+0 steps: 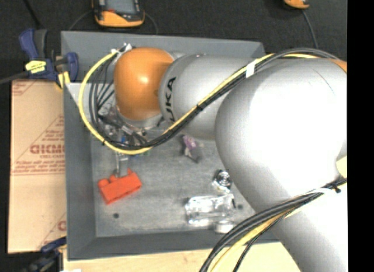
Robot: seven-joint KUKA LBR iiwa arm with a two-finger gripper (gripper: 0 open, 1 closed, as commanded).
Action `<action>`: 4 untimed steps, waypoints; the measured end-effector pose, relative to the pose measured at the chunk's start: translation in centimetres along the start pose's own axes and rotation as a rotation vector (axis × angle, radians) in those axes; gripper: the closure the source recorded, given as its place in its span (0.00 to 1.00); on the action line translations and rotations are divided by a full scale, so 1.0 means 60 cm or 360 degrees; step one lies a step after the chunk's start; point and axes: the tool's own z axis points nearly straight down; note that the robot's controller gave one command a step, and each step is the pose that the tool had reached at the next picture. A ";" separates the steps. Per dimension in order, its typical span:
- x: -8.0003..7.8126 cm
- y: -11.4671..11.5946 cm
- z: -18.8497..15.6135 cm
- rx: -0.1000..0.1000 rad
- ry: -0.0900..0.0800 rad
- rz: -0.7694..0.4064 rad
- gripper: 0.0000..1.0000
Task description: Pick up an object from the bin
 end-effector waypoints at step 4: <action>0.265 -0.007 0.010 -0.0001 -0.0005 -0.0671 1.00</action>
Offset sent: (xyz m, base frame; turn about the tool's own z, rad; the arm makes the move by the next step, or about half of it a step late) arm -0.0724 0.0032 -0.0014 -0.2225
